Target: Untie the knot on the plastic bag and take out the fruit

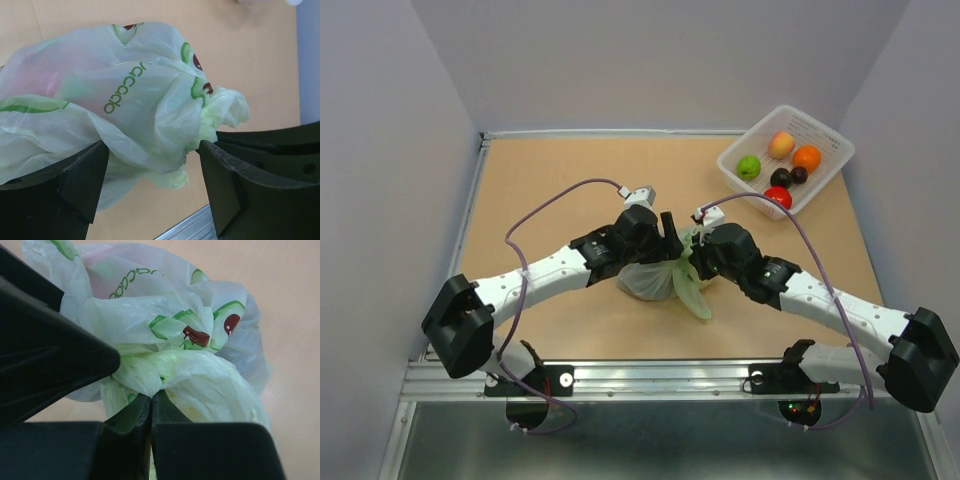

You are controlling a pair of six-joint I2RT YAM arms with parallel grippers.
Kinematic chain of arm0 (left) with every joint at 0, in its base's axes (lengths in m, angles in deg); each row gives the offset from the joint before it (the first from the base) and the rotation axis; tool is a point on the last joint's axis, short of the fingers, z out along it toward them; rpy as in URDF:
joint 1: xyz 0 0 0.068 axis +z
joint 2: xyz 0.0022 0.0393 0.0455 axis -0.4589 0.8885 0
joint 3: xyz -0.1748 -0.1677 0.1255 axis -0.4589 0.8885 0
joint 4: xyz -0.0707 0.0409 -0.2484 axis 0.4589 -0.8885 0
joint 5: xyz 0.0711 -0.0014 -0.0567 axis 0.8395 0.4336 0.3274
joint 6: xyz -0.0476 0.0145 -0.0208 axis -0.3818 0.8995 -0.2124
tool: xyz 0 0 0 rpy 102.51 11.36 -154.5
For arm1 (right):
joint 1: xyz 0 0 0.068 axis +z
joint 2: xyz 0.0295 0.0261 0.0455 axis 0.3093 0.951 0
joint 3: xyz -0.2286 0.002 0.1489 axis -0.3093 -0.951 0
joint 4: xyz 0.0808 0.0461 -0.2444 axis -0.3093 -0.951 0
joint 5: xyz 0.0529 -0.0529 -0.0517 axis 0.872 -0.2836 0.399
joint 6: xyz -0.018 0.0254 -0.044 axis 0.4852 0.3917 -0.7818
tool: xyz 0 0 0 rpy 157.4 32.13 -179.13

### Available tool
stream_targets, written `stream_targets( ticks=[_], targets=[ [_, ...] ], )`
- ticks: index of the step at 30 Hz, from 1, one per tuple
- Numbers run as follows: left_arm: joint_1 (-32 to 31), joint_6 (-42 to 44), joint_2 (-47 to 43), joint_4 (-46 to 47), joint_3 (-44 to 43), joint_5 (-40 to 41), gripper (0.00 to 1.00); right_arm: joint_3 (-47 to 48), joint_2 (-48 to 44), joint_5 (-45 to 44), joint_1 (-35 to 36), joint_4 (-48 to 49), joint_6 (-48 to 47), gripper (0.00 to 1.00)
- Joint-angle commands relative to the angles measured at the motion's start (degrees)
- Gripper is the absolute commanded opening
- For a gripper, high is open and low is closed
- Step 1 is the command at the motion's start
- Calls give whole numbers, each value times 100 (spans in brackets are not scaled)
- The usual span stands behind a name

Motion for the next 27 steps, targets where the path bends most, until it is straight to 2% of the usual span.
stream_targets(
  ticks=[1, 4, 5, 7, 8, 12, 21, 27],
  targets=[
    [-32, -84, 205, 44, -376, 353, 80, 417, 7, 149, -28, 334, -98, 0],
    [-32, -31, 381, 62, -464, 485, 58, 408, -19, 193, -28, 352, -81, 1],
    [-32, -31, 408, 70, -490, 599, 36, 399, -37, 176, -19, 352, -72, 0],
    [-24, -5, 417, 62, -482, 722, 6, 364, -72, 124, -19, 352, -63, 0],
    [-24, 13, 399, 53, -482, 810, 0, 338, -98, 88, -28, 352, -63, 1],
    [169, 145, 233, -17, -394, 1187, 0, 153, -309, -158, -28, 352, -54, 1],
    [1671, 540, -277, 53, 28, 1057, 0, -260, -977, -755, -28, 334, 51, 2],
    [2821, 760, -567, -26, 151, 811, 0, -295, -1337, -2125, -28, 299, 86, 1]
  ],
)
